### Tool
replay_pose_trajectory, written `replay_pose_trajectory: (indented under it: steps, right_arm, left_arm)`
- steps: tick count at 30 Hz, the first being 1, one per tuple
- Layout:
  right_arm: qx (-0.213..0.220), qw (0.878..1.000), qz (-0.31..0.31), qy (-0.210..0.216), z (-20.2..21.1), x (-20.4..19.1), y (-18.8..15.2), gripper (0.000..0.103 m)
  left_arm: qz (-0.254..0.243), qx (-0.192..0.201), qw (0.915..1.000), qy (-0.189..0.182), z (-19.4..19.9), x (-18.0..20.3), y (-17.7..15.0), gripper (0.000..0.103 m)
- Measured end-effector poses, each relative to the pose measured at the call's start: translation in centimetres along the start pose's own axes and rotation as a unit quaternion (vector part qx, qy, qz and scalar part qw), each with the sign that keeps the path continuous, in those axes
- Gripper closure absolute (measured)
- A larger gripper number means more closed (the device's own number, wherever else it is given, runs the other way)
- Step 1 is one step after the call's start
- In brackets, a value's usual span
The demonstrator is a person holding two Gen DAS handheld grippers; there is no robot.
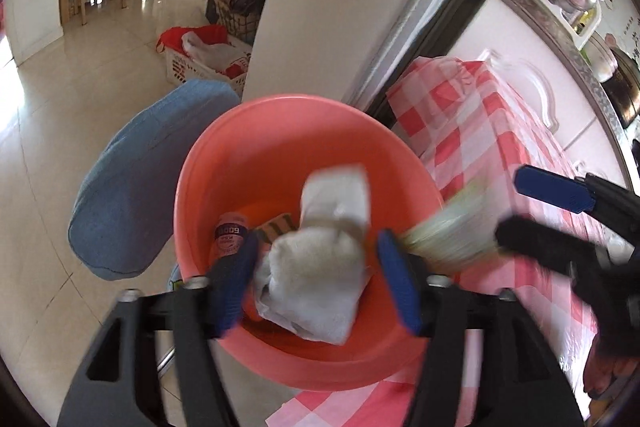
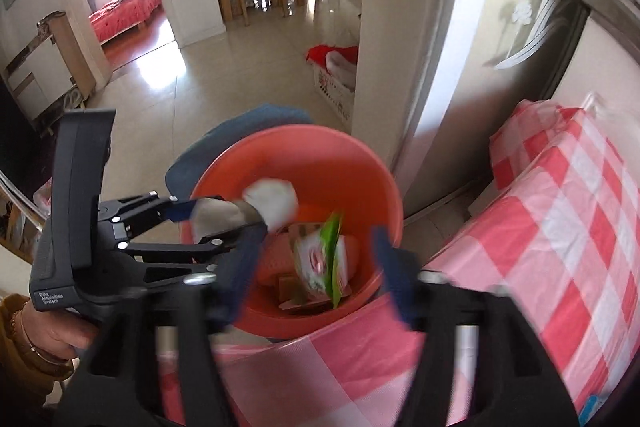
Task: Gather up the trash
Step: 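Open both tools to drop the bundle and cookie packet into the bucket, then move both tools back over the table toward the last two wrappers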
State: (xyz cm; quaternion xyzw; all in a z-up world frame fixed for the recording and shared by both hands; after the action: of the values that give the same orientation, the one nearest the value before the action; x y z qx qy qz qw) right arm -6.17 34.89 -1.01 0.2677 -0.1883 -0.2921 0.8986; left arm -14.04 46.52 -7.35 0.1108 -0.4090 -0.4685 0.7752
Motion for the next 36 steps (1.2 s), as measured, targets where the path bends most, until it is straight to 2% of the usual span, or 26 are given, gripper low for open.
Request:
replay_pose_trajectory:
  steps: [1, 3, 9, 13, 19, 25, 30, 36]
  right_arm:
    - [0.006, 1.000, -0.003, -0.005, 0.1, 0.1, -0.1, 0.019]
    - [0.018, 1.000, -0.014, -0.014, 0.9, 0.8, -0.3, 0.019]
    - [0.055, 0.994, -0.082, -0.045, 4.5, 4.5, -1.7, 0.014]
    - [0.074, 0.985, -0.141, -0.061, 7.0, 7.8, -4.0, 0.012]
    - [0.090, 0.968, -0.222, -0.072, 10.0, 11.0, -9.1, 0.011]
    - [0.095, 0.957, -0.261, -0.078, 12.0, 12.3, -13.2, 0.010]
    - [0.103, 0.951, -0.278, -0.089, 12.9, 13.3, -15.7, 0.010]
    - [0.113, 0.937, -0.317, -0.091, 14.4, 15.7, -18.3, 0.010]
  left_arm:
    - [0.002, 0.000, 1.0000, -0.003, 0.1, -0.1, 0.0, 0.028]
    - [0.008, -0.001, 1.0000, -0.001, 0.2, -0.2, -0.2, 0.021]
    - [0.015, 0.015, 0.9998, -0.004, 1.7, 0.1, -0.2, 0.016]
    - [0.014, 0.021, 0.9996, -0.011, 2.5, 0.9, -0.1, 0.015]
    - [-0.006, 0.021, 0.9993, -0.030, 3.0, 4.1, -0.4, 0.015]
    - [-0.042, 0.009, 0.9980, -0.047, 2.7, 8.1, -0.7, 0.015]
    - [-0.070, -0.001, 0.9957, -0.061, 2.4, 11.4, -1.3, 0.014]
    - [-0.097, -0.020, 0.9927, -0.068, 1.5, 15.0, -2.4, 0.014]
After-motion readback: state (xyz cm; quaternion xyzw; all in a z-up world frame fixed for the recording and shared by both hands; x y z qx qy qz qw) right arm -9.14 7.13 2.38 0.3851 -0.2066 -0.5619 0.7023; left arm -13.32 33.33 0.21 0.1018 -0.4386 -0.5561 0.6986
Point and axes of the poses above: each gripper's, at about its wrist camera, not at the fingertips, and z roughly against the way its jaws point, x to its right, y to its top, the point moved 2 cm from there along -z, roughly the way its jaws point, and after that the axes turned 15 degrees about -y, right-handed, at the moved point
